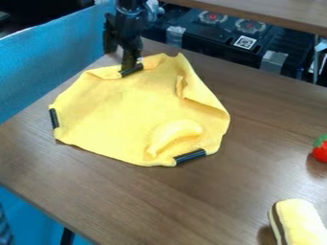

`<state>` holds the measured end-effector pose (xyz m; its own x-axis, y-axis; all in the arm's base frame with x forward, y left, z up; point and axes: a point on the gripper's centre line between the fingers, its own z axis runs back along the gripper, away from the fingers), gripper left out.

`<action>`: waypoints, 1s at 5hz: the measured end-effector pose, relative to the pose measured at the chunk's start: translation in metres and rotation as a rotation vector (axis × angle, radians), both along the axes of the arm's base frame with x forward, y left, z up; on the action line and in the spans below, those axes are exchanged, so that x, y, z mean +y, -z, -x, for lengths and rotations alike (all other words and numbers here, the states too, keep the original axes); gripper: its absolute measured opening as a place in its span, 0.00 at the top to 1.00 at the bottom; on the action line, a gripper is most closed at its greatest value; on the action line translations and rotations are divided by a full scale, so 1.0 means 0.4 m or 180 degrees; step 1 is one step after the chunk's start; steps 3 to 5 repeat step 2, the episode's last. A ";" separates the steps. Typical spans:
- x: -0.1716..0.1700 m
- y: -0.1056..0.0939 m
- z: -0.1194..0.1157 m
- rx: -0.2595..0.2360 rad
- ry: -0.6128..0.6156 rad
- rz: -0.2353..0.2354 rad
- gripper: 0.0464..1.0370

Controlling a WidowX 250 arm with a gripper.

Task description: Unfold the cloth from bottom right to top left

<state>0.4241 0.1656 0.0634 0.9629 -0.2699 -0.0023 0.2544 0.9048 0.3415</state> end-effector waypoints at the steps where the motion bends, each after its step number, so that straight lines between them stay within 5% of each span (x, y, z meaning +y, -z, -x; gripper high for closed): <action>1: -0.026 -0.061 0.015 -0.0089 0.0040 0.0167 0.04; 2: -0.061 -0.153 0.086 -0.0081 -0.0003 0.0315 0.04; 5: -0.061 -0.153 0.086 -0.0081 -0.0003 0.0315 0.04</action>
